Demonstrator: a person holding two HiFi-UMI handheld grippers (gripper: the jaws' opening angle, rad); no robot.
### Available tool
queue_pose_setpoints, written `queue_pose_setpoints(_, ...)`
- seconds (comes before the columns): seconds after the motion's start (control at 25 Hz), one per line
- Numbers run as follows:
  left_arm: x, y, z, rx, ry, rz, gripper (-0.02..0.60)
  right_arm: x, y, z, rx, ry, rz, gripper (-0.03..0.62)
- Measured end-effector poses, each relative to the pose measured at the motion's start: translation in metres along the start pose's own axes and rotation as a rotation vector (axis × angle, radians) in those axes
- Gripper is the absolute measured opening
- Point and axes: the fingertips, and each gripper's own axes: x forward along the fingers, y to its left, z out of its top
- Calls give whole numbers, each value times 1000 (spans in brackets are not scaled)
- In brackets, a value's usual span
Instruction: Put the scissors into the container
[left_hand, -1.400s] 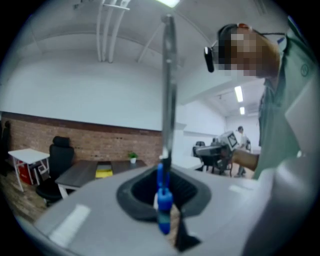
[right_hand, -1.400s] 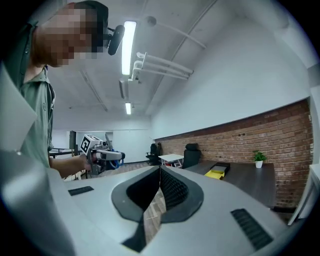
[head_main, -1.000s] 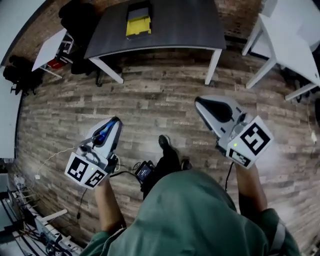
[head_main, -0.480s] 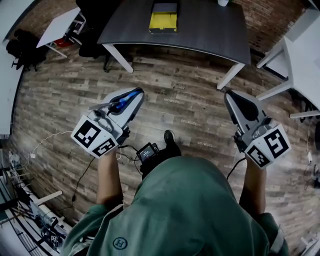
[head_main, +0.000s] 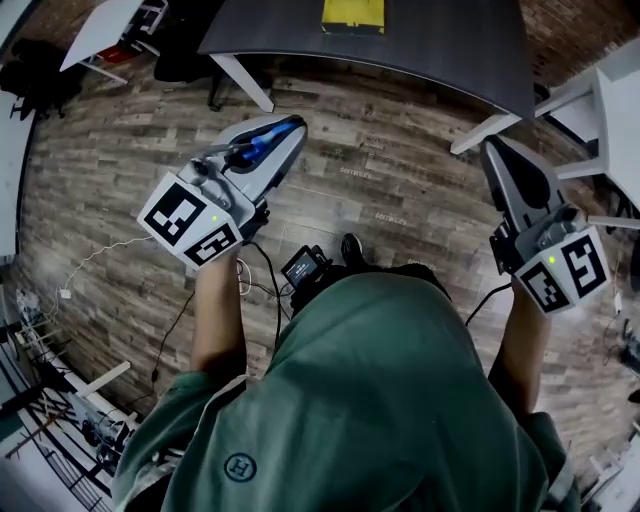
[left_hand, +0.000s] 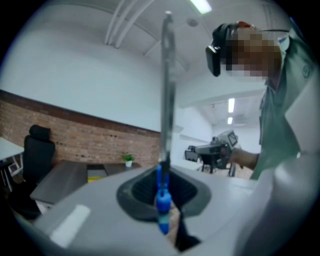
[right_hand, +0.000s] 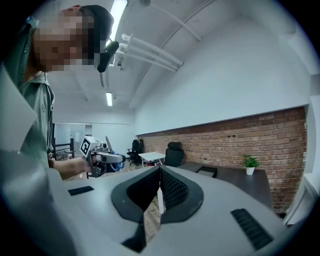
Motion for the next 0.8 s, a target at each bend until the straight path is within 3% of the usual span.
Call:
queue_pose_setpoints(0.48, 25, 39, -7, -26, 8, -12, 29, 36, -31, -1, 4, 24, -3, 6)
queue_pose_setpoints(0.8, 67, 71, -3, -34, 35, 24, 29, 73, -82, -1, 25, 19, 50, 5)
